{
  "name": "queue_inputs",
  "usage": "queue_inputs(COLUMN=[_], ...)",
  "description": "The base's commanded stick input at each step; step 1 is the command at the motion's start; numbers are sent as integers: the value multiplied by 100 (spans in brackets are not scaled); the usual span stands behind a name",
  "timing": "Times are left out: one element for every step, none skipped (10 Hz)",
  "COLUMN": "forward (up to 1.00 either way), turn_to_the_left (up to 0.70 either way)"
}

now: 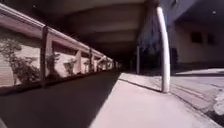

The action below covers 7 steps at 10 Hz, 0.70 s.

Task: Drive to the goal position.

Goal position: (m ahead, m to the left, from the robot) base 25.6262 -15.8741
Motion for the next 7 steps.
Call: queue_inputs(forward=[85, 85, 85, 85, 85, 85, 85], turn_to_the_left=[0, 0, 0, 0, 0, 0, 0])
